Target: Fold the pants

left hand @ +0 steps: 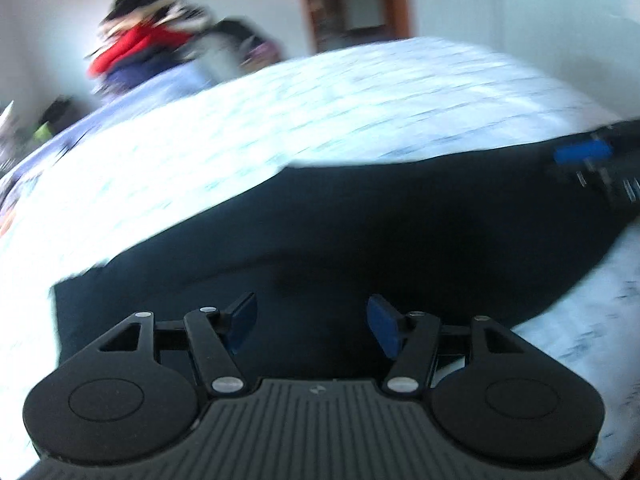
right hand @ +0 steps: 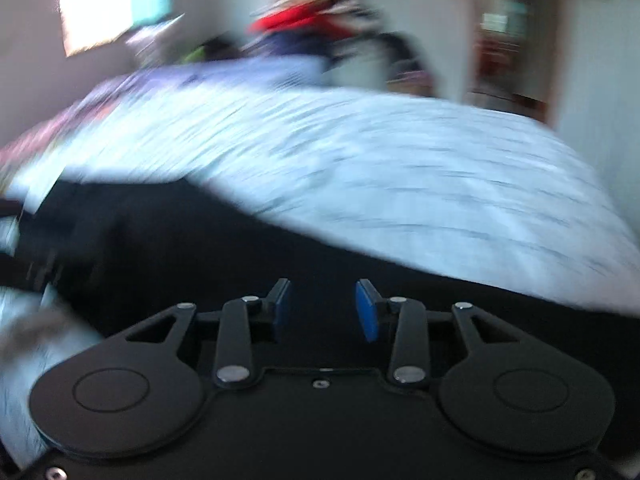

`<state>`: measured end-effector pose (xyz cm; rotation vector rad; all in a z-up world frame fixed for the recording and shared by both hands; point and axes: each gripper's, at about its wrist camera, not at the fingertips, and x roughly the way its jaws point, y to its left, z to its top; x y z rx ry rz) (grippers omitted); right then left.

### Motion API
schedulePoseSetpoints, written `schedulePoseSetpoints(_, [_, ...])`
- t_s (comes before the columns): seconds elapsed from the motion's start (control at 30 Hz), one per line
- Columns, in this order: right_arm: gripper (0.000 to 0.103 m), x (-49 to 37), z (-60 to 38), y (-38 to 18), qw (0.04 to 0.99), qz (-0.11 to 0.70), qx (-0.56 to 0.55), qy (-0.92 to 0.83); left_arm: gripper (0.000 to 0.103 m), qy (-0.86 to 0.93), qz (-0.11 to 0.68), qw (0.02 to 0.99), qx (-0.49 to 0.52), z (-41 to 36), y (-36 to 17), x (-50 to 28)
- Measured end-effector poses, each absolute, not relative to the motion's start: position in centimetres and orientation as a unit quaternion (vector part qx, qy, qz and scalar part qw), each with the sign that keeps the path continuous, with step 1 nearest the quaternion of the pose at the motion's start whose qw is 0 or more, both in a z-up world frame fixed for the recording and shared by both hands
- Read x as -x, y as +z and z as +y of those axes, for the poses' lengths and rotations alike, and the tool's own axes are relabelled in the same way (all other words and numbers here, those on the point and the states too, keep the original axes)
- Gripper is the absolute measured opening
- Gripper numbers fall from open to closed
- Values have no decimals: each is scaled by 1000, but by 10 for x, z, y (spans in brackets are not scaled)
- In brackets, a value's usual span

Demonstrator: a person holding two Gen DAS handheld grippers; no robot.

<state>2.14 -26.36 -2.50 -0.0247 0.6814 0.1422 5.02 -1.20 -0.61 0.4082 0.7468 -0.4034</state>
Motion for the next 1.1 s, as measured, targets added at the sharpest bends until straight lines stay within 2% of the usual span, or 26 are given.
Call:
schedulePoseSetpoints(0.13, [37, -41, -203, -41, 916, 360, 67, 161, 70, -127, 405, 884, -194, 32, -22, -67])
schedulePoseSetpoints(0.23, [38, -42, -175, -57, 891, 386, 143, 192, 77, -125, 419, 887, -148, 71, -17, -63])
schedulePoseSetpoints(0.3, [38, -39, -172, -50, 889, 388, 158, 185, 77, -126, 418, 892, -116, 95, -8, -57])
schedulePoseSetpoints(0.43, [38, -41, -159, -6, 911, 332, 125, 209, 75, -44, 401, 910, -97, 134, 5, -52])
schedulePoseSetpoints(0.57, [38, -54, -99, 14, 912, 275, 107, 283, 75, 59, 386, 919, -51, 179, 16, -54])
schedulePoseSetpoints(0.7, [36, -65, -1, 0, 881, 247, 156, 372, 76, 115, 379, 918, -11, 217, 28, -51])
schedulePoseSetpoints(0.83, [36, -82, 68, -29, 866, 240, 206, 387, 76, 142, 375, 916, -4, 241, 29, -40])
schedulePoseSetpoints(1.0, [36, -94, 110, -45, 850, 245, 243, 399, 76, 158, 377, 913, -15, 252, 23, -26])
schedulePoseSetpoints(1.1, [37, -84, 131, -53, 845, 207, 340, 357, 76, 159, 380, 911, -7, 260, 13, -33])
